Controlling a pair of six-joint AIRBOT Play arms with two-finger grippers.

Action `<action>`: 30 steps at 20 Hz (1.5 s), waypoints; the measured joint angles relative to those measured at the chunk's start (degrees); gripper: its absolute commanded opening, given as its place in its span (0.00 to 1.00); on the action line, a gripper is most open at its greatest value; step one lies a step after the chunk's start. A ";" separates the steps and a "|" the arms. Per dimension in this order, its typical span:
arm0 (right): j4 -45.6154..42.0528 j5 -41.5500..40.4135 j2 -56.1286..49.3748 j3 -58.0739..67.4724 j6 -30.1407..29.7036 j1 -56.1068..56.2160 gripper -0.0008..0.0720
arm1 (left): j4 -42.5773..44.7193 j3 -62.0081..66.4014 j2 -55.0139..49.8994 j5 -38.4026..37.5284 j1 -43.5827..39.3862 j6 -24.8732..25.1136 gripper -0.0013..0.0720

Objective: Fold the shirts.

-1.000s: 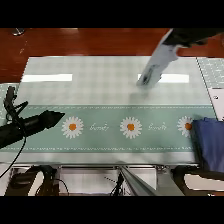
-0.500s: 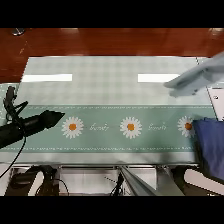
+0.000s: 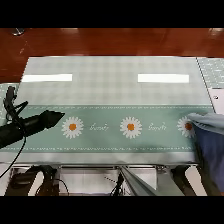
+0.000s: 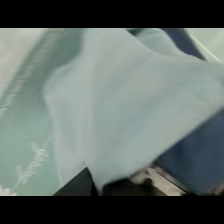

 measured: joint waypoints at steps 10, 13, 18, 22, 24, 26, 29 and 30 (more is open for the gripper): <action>-12.31 -1.77 11.52 -16.20 -1.75 -14.12 0.46 | -0.02 0.33 0.00 0.85 0.00 0.20 0.05; -2.91 -5.51 8.57 -14.71 -3.65 -14.64 0.05 | -0.20 4.17 -0.85 2.67 0.00 1.77 0.05; 28.48 -18.71 0.46 -9.16 -7.98 -6.23 0.05 | -5.66 21.73 -8.04 4.83 -0.63 9.66 0.05; 33.14 -32.37 -4.20 -5.81 -13.42 19.74 0.05 | -6.03 41.68 -22.05 2.80 -6.86 12.31 0.05; 24.02 -36.17 -7.30 -6.14 -13.57 35.10 0.05 | -0.26 47.36 -28.50 -0.35 -11.85 10.91 0.05; 12.57 -38.27 -11.17 -8.61 -10.08 47.63 0.05 | 10.91 49.35 -34.21 -4.68 -16.85 6.47 0.05; 0.33 -38.86 -18.08 -13.03 -4.74 57.77 0.05 | 24.85 47.76 -38.99 -8.90 -19.76 0.07 0.05; -1.84 -38.64 -20.11 -13.86 -3.65 59.39 0.05 | 27.85 46.80 -39.78 -9.70 -19.85 -1.27 0.05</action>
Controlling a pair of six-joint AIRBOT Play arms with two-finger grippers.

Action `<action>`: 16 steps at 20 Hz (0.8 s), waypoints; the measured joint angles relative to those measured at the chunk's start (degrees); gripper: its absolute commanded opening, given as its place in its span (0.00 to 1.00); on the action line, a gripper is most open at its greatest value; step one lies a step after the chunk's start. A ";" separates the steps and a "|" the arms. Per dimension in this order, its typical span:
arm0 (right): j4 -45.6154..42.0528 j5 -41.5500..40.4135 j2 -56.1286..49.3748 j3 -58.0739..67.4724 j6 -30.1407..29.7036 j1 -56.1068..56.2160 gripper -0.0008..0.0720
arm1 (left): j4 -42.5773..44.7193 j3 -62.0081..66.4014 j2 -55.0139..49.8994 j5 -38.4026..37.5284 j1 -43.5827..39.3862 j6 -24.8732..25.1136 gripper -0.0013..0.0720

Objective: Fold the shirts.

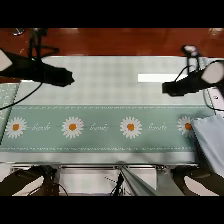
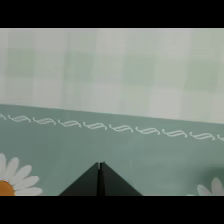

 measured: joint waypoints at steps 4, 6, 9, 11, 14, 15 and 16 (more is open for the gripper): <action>-4.74 1.62 -4.63 -1.64 2.16 3.30 0.05 | 6.03 -2.45 -1.60 -1.86 0.20 -2.64 0.05; -5.66 1.95 -5.51 -1.97 2.62 3.89 0.05 | 7.34 -2.91 -1.86 -2.25 0.20 -3.19 0.05; -6.54 2.21 -6.10 -2.16 2.97 4.28 0.05 | 8.44 -3.26 -2.14 -2.67 0.20 -3.67 0.05; -6.71 2.21 -6.23 -2.23 3.02 4.42 0.05 | 8.79 -3.34 -2.21 -2.82 0.20 -3.74 0.05; -6.88 2.32 -6.36 -2.23 3.19 4.46 0.05 | 9.05 -3.43 -2.27 -2.89 0.20 -3.89 0.05; -6.91 2.29 -6.36 -2.23 3.19 4.48 0.05 | 9.07 -3.43 -2.29 -2.89 0.20 -3.89 0.05; -6.93 2.34 -6.36 -2.23 3.19 4.52 0.05 | 9.09 -3.43 -2.32 -2.91 0.20 -3.89 0.05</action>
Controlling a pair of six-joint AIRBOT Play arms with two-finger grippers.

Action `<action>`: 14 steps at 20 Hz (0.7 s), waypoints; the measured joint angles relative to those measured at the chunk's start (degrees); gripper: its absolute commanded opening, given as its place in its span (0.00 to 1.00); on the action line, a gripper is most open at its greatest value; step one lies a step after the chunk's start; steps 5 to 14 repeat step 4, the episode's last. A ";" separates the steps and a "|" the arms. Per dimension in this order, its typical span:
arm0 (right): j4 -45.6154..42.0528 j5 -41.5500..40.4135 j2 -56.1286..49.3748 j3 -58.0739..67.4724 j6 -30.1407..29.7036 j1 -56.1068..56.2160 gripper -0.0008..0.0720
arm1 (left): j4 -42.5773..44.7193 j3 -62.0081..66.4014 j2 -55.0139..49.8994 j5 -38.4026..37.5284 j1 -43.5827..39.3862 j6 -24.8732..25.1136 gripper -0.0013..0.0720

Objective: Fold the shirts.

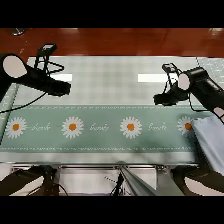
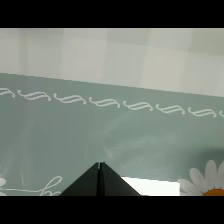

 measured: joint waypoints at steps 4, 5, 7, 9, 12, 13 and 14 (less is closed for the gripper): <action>-0.04 0.02 0.00 0.00 0.02 0.00 0.05 | 0.15 0.00 0.00 -0.02 0.00 -0.02 0.05; -0.04 0.02 0.00 0.00 0.02 0.00 0.05 | 0.15 0.00 0.00 -0.02 0.00 -0.02 0.05; -0.04 0.02 0.00 0.00 0.02 0.00 0.05 | 0.15 0.00 0.00 -0.02 0.00 -0.02 0.05; -0.04 0.02 0.00 0.00 0.02 0.00 0.05 | 0.15 0.00 0.00 -0.02 0.00 -0.02 0.05; -0.04 0.02 0.00 0.00 0.02 0.00 0.05 | 0.15 0.00 0.00 -0.02 0.00 -0.02 0.05; -0.04 0.02 0.00 0.00 0.02 0.00 0.05 | 0.15 0.00 0.00 -0.02 0.00 -0.02 0.05; -0.04 0.02 0.00 0.00 0.02 0.00 0.05 | 0.15 0.00 0.00 -0.02 0.00 -0.02 0.05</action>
